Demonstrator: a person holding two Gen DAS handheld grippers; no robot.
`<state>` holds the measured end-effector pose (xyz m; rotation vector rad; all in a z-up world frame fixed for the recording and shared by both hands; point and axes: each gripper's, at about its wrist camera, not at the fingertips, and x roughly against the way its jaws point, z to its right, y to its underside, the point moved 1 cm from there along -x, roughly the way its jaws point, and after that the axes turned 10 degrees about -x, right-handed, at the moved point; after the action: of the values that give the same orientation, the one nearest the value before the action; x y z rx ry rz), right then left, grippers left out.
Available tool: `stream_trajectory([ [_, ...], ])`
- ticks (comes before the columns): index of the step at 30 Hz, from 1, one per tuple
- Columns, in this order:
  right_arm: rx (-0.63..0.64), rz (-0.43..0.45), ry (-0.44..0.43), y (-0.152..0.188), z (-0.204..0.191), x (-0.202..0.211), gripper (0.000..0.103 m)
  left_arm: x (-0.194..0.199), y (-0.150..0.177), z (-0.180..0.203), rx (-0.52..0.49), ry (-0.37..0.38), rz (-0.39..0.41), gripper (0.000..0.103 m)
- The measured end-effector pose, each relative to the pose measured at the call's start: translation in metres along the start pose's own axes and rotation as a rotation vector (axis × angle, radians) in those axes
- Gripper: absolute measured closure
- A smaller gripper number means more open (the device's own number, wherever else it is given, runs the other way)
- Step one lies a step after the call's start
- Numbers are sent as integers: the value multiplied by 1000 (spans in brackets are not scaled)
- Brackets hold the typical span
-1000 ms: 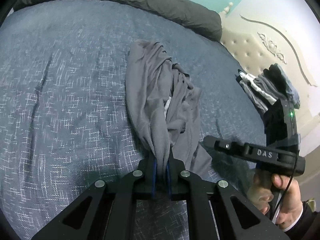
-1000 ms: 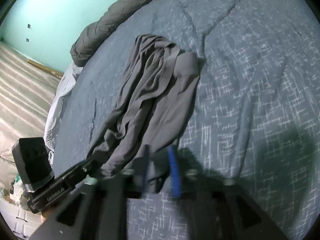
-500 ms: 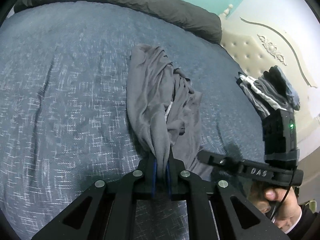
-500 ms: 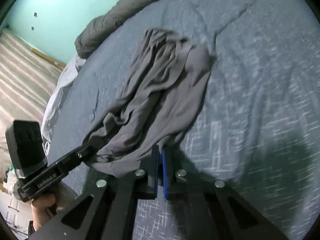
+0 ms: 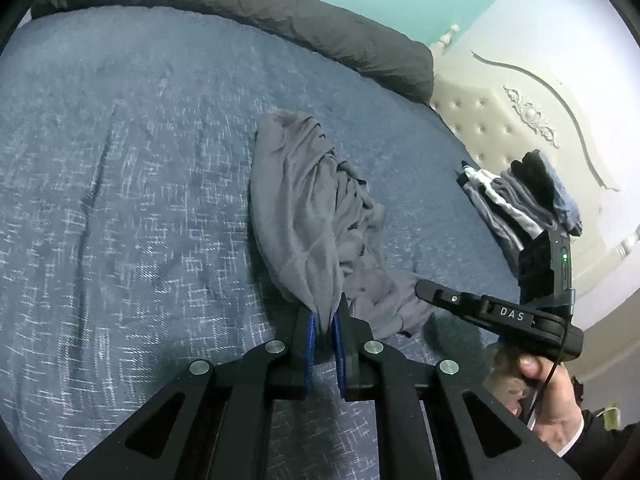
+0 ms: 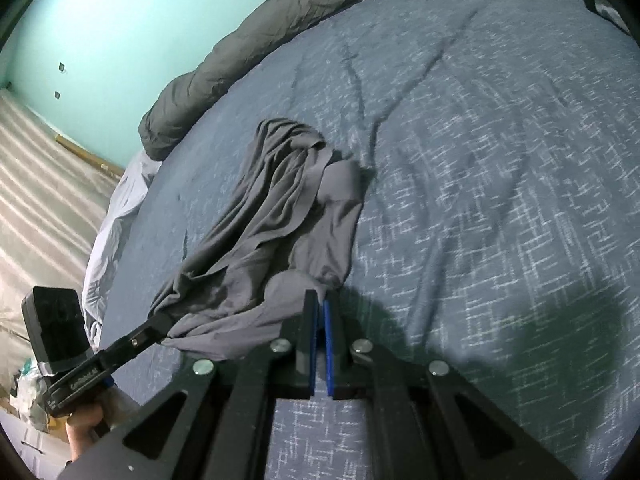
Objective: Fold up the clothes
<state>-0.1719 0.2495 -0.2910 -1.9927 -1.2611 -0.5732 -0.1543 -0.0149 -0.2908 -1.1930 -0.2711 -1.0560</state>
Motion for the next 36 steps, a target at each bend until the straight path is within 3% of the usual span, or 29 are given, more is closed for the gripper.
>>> stream_trajectory([
  [11,4,43,38,-8,5,6,101,15,2,3,-6,-2,8,92],
  [20,-22,57,32,-15,11,10,101,13,-7,-21,23,-53,23,92],
  [28,-37,47,7,-21,19,12,101,-39,-72,-16,-65,-97,-11,92],
  [36,-50,27,-16,-26,27,8,101,-117,-155,-7,-188,-194,-148,92],
])
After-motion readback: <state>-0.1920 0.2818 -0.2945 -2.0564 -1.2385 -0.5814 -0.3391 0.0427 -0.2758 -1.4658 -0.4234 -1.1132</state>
